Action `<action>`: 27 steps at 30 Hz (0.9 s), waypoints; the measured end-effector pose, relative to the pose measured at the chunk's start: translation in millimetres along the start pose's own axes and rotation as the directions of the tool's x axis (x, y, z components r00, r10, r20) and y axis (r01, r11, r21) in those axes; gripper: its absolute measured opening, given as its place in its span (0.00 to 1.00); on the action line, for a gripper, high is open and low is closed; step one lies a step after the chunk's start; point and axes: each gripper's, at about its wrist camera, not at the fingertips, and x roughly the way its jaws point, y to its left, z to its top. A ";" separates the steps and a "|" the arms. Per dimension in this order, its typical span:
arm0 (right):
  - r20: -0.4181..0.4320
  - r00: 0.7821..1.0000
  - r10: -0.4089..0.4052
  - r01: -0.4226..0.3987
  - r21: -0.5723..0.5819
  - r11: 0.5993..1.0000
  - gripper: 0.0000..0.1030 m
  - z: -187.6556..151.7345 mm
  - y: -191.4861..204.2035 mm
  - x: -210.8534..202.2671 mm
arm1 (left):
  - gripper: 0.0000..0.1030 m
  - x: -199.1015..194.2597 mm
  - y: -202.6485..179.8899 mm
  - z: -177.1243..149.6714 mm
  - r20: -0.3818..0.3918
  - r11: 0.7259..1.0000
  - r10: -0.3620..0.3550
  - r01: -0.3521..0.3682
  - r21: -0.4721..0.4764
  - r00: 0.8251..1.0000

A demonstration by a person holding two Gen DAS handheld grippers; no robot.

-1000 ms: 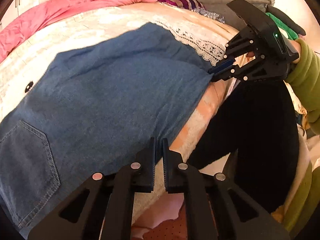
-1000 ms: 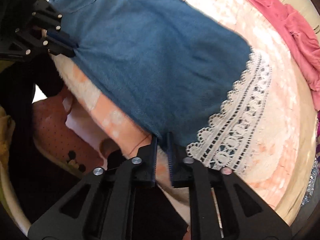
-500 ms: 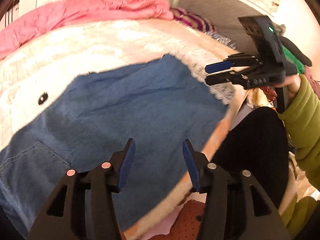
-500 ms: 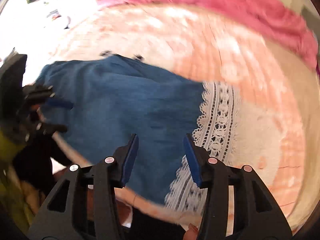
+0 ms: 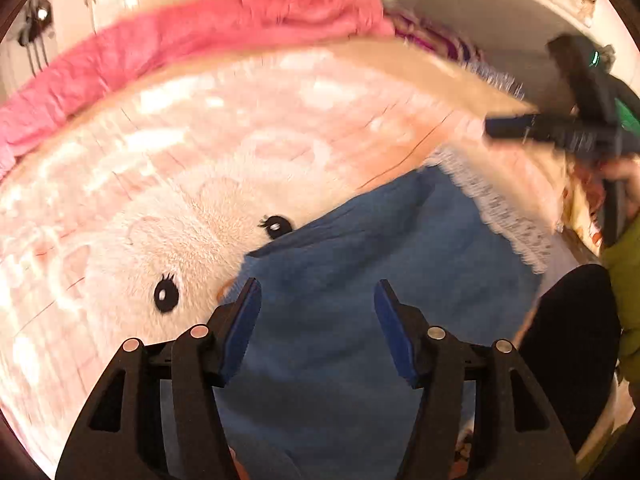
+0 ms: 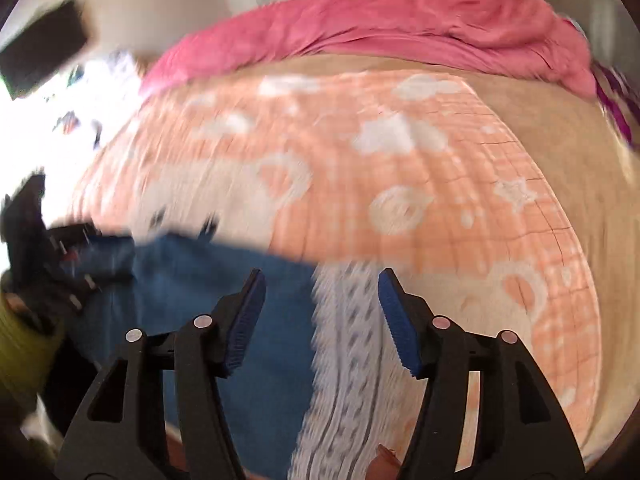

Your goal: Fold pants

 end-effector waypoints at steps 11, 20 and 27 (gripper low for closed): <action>-0.104 0.992 0.068 -0.049 0.179 0.983 0.50 -20.2 -53.1 63.1 | 0.34 61.5 48.7 2.1 -0.040 0.978 -0.172 0.165 -0.129 0.984; -0.084 0.996 0.015 -0.002 0.153 0.988 0.22 -32.3 -49.2 60.0 | 0.08 50.5 77.7 0.4 0.125 0.931 -0.179 0.209 -0.300 0.976; -0.083 0.988 0.129 -0.105 0.244 0.964 0.47 -37.1 -65.1 65.3 | 0.29 61.6 81.1 -12.7 0.087 0.909 -0.164 0.185 -0.374 0.983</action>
